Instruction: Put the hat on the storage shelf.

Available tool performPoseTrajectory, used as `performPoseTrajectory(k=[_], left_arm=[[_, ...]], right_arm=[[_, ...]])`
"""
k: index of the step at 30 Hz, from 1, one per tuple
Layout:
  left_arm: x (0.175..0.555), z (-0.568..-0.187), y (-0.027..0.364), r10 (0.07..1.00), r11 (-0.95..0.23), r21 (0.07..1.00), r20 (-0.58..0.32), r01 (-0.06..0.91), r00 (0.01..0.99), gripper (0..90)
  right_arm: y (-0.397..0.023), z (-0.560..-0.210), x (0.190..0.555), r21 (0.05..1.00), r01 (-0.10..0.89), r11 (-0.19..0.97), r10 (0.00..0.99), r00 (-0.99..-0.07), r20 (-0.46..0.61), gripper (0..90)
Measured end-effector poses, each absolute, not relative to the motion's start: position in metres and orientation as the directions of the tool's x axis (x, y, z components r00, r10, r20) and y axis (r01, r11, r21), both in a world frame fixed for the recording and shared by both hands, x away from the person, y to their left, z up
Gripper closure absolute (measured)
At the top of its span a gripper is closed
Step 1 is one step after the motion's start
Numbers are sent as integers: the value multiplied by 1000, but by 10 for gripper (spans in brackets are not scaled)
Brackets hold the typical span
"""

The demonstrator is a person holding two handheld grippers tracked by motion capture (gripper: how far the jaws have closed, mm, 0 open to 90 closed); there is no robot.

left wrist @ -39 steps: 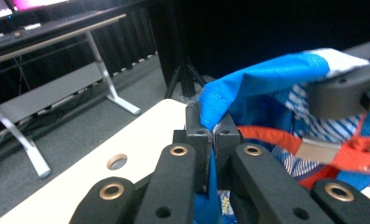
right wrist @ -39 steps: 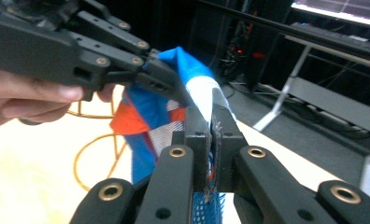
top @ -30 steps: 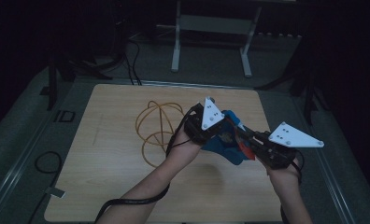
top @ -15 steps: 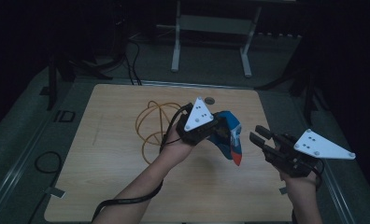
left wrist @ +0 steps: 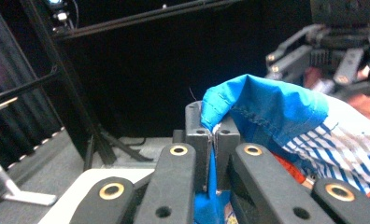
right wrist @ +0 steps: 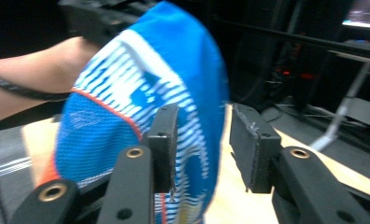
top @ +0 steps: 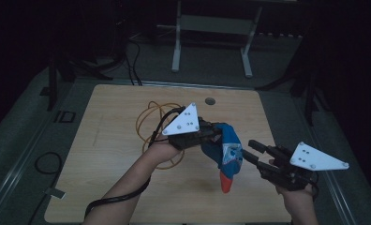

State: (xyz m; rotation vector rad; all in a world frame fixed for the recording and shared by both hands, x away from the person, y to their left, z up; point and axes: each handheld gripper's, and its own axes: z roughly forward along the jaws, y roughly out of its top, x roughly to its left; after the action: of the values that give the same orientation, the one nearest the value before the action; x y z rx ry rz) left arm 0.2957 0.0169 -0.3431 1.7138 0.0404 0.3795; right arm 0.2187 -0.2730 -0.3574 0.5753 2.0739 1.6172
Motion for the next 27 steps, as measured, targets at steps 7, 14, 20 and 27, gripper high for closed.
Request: performPoseTrajectory(k=[7, 14, 20, 27], left_arm=[[293, -344, 17, 127, -162, 968, 215, -193, 968, 893], [295, -345, 13, 91, -167, 971, 191, -174, 977, 892], [297, -347, 15, 111, -171, 972, 184, -164, 977, 891], [296, -346, 17, 131, -169, 974, 170, -147, 977, 887]], right_arm=[[-265, -364, 224, 961, 62, 268, 544, -833, -98, 588], [-257, -366, 229, 957, 60, 282, 510, -855, -96, 642], [-255, -365, 225, 956, 40, 292, 509, -852, -120, 881], [-260, -358, 220, 967, 24, 253, 534, -837, -120, 895]])
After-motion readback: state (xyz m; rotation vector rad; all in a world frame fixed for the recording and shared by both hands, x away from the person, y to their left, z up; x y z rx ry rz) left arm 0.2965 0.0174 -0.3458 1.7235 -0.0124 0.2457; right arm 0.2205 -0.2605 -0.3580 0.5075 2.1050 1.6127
